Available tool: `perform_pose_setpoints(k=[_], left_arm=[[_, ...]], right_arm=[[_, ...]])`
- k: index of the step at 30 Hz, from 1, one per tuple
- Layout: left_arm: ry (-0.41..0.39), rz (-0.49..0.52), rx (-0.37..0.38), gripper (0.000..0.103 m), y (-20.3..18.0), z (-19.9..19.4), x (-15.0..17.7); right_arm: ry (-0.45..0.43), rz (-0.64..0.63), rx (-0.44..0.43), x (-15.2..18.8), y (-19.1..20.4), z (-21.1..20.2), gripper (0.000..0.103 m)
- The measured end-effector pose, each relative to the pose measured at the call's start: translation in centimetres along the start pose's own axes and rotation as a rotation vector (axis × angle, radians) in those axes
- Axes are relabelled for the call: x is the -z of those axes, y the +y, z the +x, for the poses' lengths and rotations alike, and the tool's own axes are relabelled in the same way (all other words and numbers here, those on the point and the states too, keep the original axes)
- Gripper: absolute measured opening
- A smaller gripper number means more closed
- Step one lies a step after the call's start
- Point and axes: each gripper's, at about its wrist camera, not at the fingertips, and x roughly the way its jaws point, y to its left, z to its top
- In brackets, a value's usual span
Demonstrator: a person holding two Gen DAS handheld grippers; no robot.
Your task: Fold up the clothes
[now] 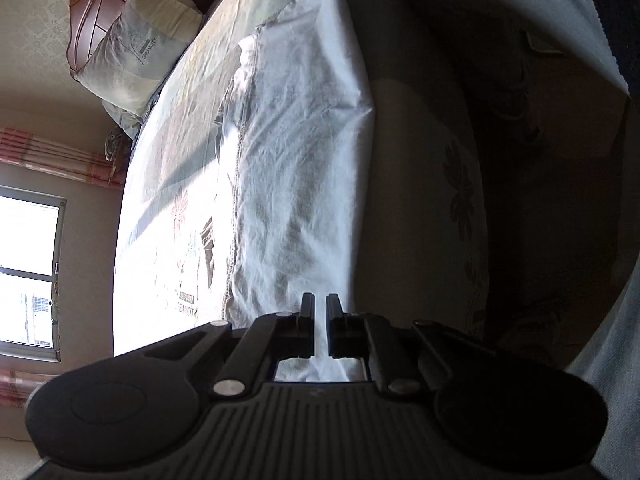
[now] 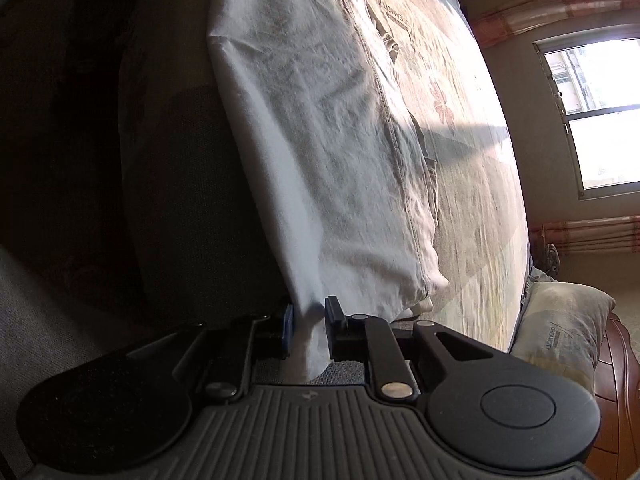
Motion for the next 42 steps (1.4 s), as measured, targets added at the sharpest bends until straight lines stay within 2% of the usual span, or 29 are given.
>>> perform_pose_setpoints(k=[4, 7, 8, 9, 10, 11, 13, 15, 19, 20, 22, 24, 27, 29, 32, 34, 36, 39, 42], left_arm=[[-0.05, -0.151, -0.027, 0.008, 3.6, -0.5, -0.7], [-0.093, -0.293, 0.006, 0.008, 4.8, 1.0, -2.2], [-0.101, -0.333, 0.024, 0.008, 5.0, 1.6, -2.7], [-0.102, -0.366, 0.05, 0.008, 4.9, 2.3, -3.1], [-0.102, -0.401, 0.079, 0.008, 4.8, 3.0, -3.3], [-0.101, -0.433, 0.113, 0.008, 4.5, 3.5, -3.4], [-0.094, -0.479, 0.175, 0.008, 3.5, 3.8, -3.3], [-0.089, -0.522, 0.209, 0.008, 3.5, 4.4, -3.3], [-0.114, -0.656, 0.273, 0.011, 5.6, 4.7, -3.0], [-0.122, -0.699, 0.289, 0.015, 6.3, 4.8, -2.9], [-0.149, -0.773, 0.321, 0.051, 7.5, 5.1, -2.8], [-0.177, -0.833, 0.355, 0.064, 8.5, 5.5, -2.8], [-0.185, -0.867, 0.385, 0.064, 9.0, 6.3, -3.7], [-0.173, -0.873, 0.398, 0.065, 8.6, 6.8, -4.2], [-0.143, -0.886, 0.438, 0.067, 7.3, 7.6, -4.0], [-0.08, -0.897, 0.472, 0.07, 5.8, 8.9, -3.4], [-0.054, -0.877, 0.477, 0.07, 4.8, 9.5, -2.9], [-0.042, -0.821, 0.473, 0.072, 4.9, 9.0, -3.3], [-0.082, -0.825, 0.428, 0.073, 6.3, 8.2, -4.2]], right_arm=[[-0.024, 0.166, -0.026, 1.3, -3.6, -1.6, 0.02], [-0.07, 0.341, -0.054, 2.6, -6.7, -1.3, 0.022], [-0.086, 0.379, -0.075, 3.1, -7.4, -0.7, 0.022], [-0.095, 0.405, -0.097, 5.0, -10.1, 1.4, 0.022], [-0.091, 0.41, -0.109, 4.8, -11.6, 2.4, 0.022], [-0.087, 0.408, -0.111, 4.9, -11.1, 2.3, 0.022], [-0.082, 0.415, -0.122, 3.3, -13.8, 4.1, 0.022], [-0.076, 0.455, -0.137, 2.6, -12.2, 3.2, 0.023], [-0.127, 0.618, -0.175, 5.2, -14.3, 3.6, 0.031], [-0.146, 0.663, -0.179, 5.8, -14.9, 3.5, 0.034], [-0.193, 0.777, -0.192, 7.1, -16.3, 4.0, 0.034], [-0.247, 0.904, -0.213, 8.3, -17.8, 4.8, 0.034], [-0.311, 1.062, -0.276, 9.2, -18.7, 7.6, 0.035], [-0.316, 1.111, -0.325, 8.9, -18.4, 9.2, 0.035], [-0.264, 1.073, -0.399, 8.2, -15.9, 11.4, 0.035], [-0.207, 1.004, -0.395, 7.7, -14.1, 12.4, 0.035], [-0.228, 0.993, -0.376, 8.0, -13.4, 12.0, 0.035], [-0.255, 1.071, -0.38, 8.6, -14.6, 11.1, 0.035], [-0.313, 1.149, -0.364, 9.7, -16.7, 10.7, 0.035]])
